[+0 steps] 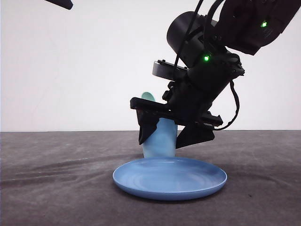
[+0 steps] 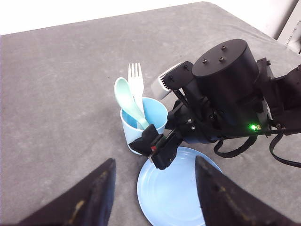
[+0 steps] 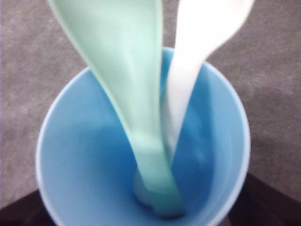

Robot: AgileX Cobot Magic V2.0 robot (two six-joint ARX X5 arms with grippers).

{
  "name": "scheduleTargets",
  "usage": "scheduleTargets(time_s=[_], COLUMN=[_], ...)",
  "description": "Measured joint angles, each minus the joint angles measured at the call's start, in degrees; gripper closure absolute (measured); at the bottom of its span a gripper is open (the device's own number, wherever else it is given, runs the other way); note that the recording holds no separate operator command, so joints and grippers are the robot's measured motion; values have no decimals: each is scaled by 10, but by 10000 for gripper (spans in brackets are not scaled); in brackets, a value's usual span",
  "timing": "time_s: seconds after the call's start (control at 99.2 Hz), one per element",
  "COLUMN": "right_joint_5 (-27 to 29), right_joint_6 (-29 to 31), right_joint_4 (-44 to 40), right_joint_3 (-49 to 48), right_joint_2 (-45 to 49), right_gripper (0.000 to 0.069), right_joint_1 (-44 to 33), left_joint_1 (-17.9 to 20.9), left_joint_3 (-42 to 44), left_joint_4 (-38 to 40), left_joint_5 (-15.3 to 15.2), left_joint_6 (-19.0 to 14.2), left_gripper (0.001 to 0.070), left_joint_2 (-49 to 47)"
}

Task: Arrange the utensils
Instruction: 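Lower the open right gripper around the blue cup and close on it, then lift the cup with the right gripper above the plate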

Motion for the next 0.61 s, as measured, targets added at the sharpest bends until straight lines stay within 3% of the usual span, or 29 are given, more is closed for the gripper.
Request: scheduleTargets(time_s=[0.161, 0.605], right_joint_5=[0, 2], right_joint_6=[0, -19], right_joint_4=[0, -19], right_joint_3=[0, 0], right_joint_2=[0, -17], right_gripper=[276, 288], right_joint_1=[0, 2], left_joint_1=[0, 0], left_joint_3=[0, 0], left_joint_4=[0, -13], left_joint_5=[0, 0], left_joint_6=[0, 0], left_gripper=[388, 388], left_joint_2=[0, 0])
